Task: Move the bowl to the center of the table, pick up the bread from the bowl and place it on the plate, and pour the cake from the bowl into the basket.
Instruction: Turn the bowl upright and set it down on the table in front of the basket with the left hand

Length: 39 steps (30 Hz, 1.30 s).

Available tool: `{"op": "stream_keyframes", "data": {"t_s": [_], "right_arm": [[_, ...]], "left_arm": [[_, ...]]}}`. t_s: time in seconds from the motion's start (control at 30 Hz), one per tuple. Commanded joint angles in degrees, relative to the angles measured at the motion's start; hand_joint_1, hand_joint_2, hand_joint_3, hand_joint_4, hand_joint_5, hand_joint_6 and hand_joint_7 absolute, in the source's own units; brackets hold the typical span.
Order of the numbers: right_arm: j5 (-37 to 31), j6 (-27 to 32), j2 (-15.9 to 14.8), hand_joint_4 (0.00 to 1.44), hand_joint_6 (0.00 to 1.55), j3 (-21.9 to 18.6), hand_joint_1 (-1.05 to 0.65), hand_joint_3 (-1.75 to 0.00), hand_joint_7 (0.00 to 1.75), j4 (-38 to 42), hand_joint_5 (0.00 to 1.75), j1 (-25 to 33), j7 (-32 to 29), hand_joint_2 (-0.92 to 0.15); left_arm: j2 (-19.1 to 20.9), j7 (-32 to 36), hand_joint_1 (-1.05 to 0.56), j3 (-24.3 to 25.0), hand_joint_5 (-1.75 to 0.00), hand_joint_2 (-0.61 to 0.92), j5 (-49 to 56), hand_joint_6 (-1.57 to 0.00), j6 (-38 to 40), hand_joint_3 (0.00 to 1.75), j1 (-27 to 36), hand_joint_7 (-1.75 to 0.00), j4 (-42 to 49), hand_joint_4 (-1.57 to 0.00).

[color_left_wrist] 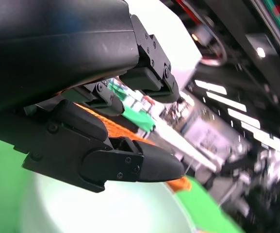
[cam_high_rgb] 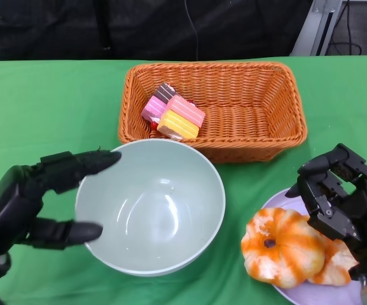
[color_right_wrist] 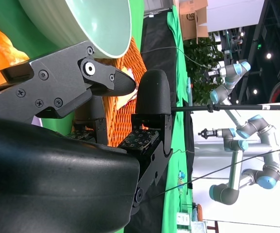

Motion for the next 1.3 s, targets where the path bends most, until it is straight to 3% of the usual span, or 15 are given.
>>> {"op": "stream_keyframes", "data": {"t_s": [0.03, 0.27, 0.47, 0.5, 0.53, 0.57, 0.6, 0.67, 0.7, 0.87, 1.3], "right_arm": [[0.5, -1.5, -0.56, 0.77, 0.68, -0.95, -0.15, -0.75, 1.27, 0.66, 1.56, -0.97, 0.05, -0.72], [0.94, -1.11, -0.83, 0.75, 0.67, -1.23, -0.15, -0.74, 1.26, 0.96, 1.56, -1.1, 0.85, -0.72], [1.02, -1.94, -1.27, 0.76, 0.68, -1.94, -0.16, -0.73, 1.25, 2.39, 1.55, -1.77, 1.76, -0.73], [1.34, -2.01, -1.31, 0.76, 0.68, -2.17, -0.15, -0.73, 1.24, 2.76, 1.55, -2.01, 2.13, -0.72], [1.56, -2.08, -1.33, 0.77, 0.68, -2.36, -0.15, -0.73, 1.24, 3.05, 1.55, -2.19, 2.43, -0.73], [1.67, -2.42, -1.54, 0.77, 0.68, -2.47, -0.15, -0.73, 1.24, 3.5, 1.54, -2.43, 3.06, -0.73], [1.64, -2.8, -1.64, 0.76, 0.68, -2.6, -0.14, -0.74, 1.24, 3.89, 1.54, -2.64, 3.46, -0.74], [1.98, -2.62, -1.95, 0.76, 0.67, -2.89, -0.14, -0.74, 1.24, 4.42, 1.54, -3.09, 4.22, -0.73], [1.84, -3.03, -1.98, 0.77, 0.69, -2.99, -0.15, -0.74, 1.22, 4.67, 1.53, -3.27, 4.18, -0.72], [1.56, -3.56, -2.62, 0.76, 0.69, -2.97, -0.13, -0.72, 1.18, 5.0, 1.51, -3.7, 4.46, -0.73], [-0.15, -8.55, -4.55, 0.78, 0.72, -3.96, -0.11, -0.66, 1.12, 9.39, 1.46, -5.35, 4.26, -0.77]], "left_arm": [[-2.65, -16.98, -0.59, 3.15, -0.07, 0.92, -21.02, -0.68, 4.97, 0.24, 2.97, -0.03, -3.39, -0.8], [-7.8, -44.52, -0.29, 13.54, -0.12, 0.92, -43.58, -0.76, 19.84, 0.18, 6.8, -0.05, -12.58, -0.94], [-16.09, -55.24, -0.1, 26.29, -0.17, 0.92, -47.81, -0.92, 26.24, 0.23, 7.76, -0.1, -12.47, -1.06], [-17.34, -55.71, -0.1, 28.05, -0.21, 0.92, -47.37, -1.02, 26.85, 0.25, 7.68, -0.14, -11.7, -1.12], [-18.33, -56.23, -0.11, 29.65, -0.54, 0.92, -46.79, -1.1, 27.29, 0.3, 7.62, -0.23, -11.14, -1.04], [-19.06, -56.28, -0.11, 30.99, -0.76, 0.92, -45.67, -1.12, 27.59, 0.31, 7.63, -0.28, -10.6, -0.95], [-19.55, -56.46, -0.11, 32.18, -1.1, 0.92, -44.55, -1.03, 27.84, 0.36, 7.66, -0.64, -10.26, -0.85], [-20.85, -57.99, -0.11, 34.67, -1.37, 0.92, -44.32, -0.88, 29.01, 0.4, 7.72, -1.08, -9.94, -0.78], [-21.48, -59.16, -0.11, 35.91, -1.45, 0.92, -44.73, -0.83, 29.86, 0.41, 7.75, -1.2, -9.93, -0.76], [-23.21, -61.84, -0.11, 40.69, -1.53, 0.92, -43.34, -0.79, 31.46, 0.4, 7.7, -1.31, -9.06, -0.76], [-25.47, -62.51, -0.14, 46.41, -1.59, 0.92, -37.56, -0.79, 30.07, 0.37, 5.93, -1.31, -3.5, -0.75]]}}
